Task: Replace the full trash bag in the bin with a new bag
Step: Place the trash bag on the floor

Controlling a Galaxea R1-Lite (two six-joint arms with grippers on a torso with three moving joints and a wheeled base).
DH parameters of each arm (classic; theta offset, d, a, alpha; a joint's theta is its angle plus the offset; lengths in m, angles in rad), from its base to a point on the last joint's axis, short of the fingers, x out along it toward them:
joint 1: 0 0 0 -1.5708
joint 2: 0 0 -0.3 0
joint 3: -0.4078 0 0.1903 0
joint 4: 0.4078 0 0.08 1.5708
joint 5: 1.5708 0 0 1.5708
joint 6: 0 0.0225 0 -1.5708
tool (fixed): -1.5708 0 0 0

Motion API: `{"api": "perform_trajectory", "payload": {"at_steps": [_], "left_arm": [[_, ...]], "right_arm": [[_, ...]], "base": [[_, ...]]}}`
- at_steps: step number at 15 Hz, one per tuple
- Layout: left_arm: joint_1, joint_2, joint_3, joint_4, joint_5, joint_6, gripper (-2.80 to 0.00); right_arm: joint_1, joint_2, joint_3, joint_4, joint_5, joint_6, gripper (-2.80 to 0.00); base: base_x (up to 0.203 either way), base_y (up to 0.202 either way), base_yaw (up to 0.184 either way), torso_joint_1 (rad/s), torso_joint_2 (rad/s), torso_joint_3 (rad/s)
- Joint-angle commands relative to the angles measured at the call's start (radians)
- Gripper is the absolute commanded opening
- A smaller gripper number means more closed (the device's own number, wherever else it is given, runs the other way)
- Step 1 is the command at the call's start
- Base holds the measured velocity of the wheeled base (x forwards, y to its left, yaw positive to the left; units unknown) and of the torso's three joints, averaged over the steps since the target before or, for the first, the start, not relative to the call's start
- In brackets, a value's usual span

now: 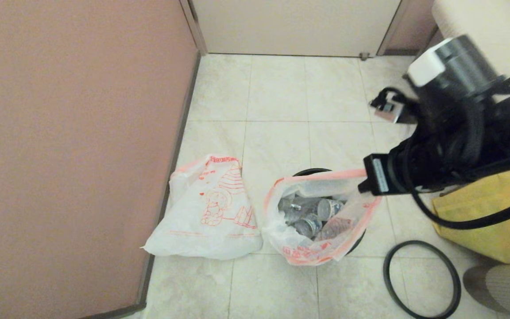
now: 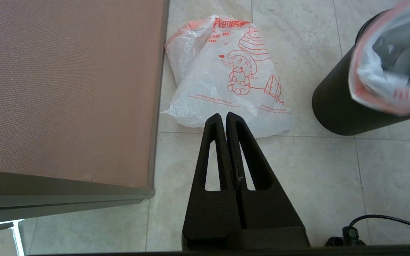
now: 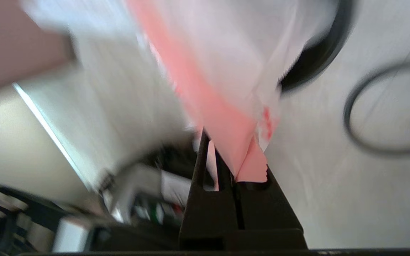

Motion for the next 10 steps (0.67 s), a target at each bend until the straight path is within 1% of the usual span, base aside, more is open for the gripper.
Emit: {"api": "perform_trajectory", "payload": {"at_steps": [1, 3, 4, 5, 6, 8, 10], "left_arm": [[0.000, 0.000, 0.000, 0.000, 0.001, 0.000, -2.80], [0.000, 0.000, 0.000, 0.000, 0.001, 0.000, -2.80], [0.000, 0.000, 0.000, -0.001, 0.001, 0.000, -2.80], [0.000, 0.000, 0.000, 0.000, 0.001, 0.000, -2.80], [0.000, 0.000, 0.000, 0.000, 0.001, 0.000, -2.80], [0.000, 0.000, 0.000, 0.000, 0.001, 0.000, -2.80], [0.000, 0.000, 0.000, 0.000, 0.001, 0.000, -2.80]], "right_arm": [[-0.027, -0.127, -0.078, 0.009, -0.004, -0.004, -2.80], [-0.064, -0.157, -0.244, 0.057, -0.007, -0.018, -2.80], [-0.094, -0.163, -0.315, 0.073, -0.009, -0.027, -2.80], [-0.148, -0.172, -0.354, 0.072, -0.010, -0.060, -2.80], [-0.200, -0.189, -0.358, 0.065, -0.010, -0.095, -2.80], [-0.249, -0.232, -0.355, 0.038, -0.012, -0.133, -2.80], [-0.327, -0.247, -0.355, -0.022, -0.014, -0.140, -2.80]], "base": [[0.000, 0.000, 0.000, 0.000, 0.00, 0.000], [0.000, 0.000, 0.000, 0.000, 0.00, 0.000], [0.000, 0.000, 0.000, 0.000, 0.00, 0.000], [0.000, 0.000, 0.000, 0.000, 0.00, 0.000], [0.000, 0.000, 0.000, 0.000, 0.00, 0.000], [0.000, 0.000, 0.000, 0.000, 0.00, 0.000], [0.000, 0.000, 0.000, 0.000, 0.00, 0.000]]}}
